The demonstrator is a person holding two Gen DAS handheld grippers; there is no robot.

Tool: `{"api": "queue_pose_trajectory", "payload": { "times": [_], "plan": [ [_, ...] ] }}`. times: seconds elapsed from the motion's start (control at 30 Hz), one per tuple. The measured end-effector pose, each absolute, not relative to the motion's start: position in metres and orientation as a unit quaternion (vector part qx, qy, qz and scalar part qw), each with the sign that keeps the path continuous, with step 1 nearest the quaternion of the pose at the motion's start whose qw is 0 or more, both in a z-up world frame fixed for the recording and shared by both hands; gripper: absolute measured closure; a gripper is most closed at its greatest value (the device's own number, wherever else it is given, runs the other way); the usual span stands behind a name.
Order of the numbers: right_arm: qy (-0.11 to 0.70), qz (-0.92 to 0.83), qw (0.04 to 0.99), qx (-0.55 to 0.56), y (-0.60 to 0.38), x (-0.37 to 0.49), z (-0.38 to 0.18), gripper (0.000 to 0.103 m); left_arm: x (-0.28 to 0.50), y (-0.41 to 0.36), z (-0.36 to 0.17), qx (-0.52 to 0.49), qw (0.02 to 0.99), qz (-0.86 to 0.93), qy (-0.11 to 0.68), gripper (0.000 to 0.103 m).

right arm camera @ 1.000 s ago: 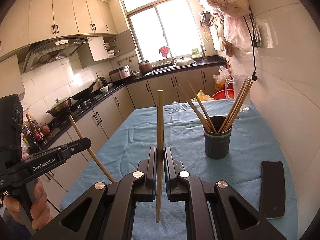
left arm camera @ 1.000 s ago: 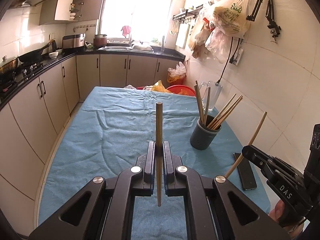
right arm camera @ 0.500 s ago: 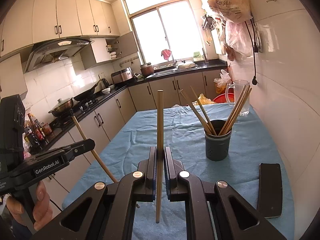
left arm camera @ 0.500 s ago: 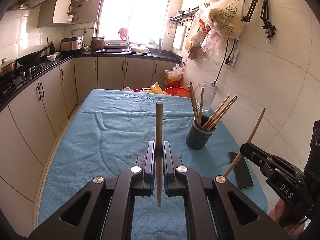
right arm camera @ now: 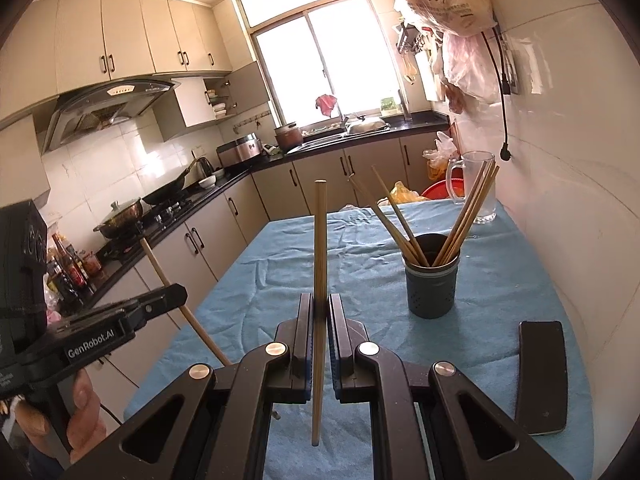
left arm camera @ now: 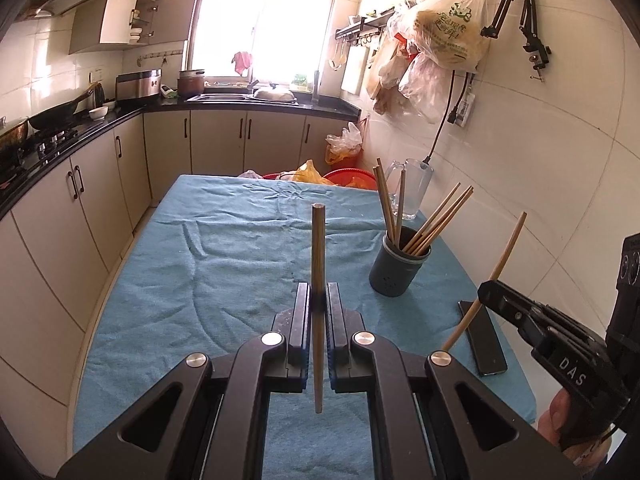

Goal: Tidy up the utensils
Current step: 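Lift the left tool's chopstick upright over the holder while the right tool carries its own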

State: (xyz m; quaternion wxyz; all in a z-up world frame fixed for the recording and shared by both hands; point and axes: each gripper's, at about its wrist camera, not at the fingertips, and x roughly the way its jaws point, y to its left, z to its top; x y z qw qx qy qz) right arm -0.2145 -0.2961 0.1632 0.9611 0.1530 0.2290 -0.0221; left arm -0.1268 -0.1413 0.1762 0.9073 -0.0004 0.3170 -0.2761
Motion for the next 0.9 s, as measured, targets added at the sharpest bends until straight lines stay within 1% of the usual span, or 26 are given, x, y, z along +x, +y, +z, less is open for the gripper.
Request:
{"api": "queue_pose_trajectory", "payload": {
  "times": [0.4,0.6,0.9],
  "plan": [
    [0.221,-0.043,0.961,0.158,-0.316,-0.212,0.167,0.095,-0.113,-0.148,0.178,-0.009,0.903,-0.287,0.320,0.097],
    [0.215,-0.052,0.958,0.183,-0.330,-0.223,0.165,0.095,-0.121,-0.154,0.179,0.000,0.903,-0.291,0.318,0.097],
    [0.201,-0.047,0.961,0.185,-0.328,-0.239,0.172,0.095,-0.138,-0.158,0.179,0.017,0.905,-0.286,0.315,0.097]
  ]
}}
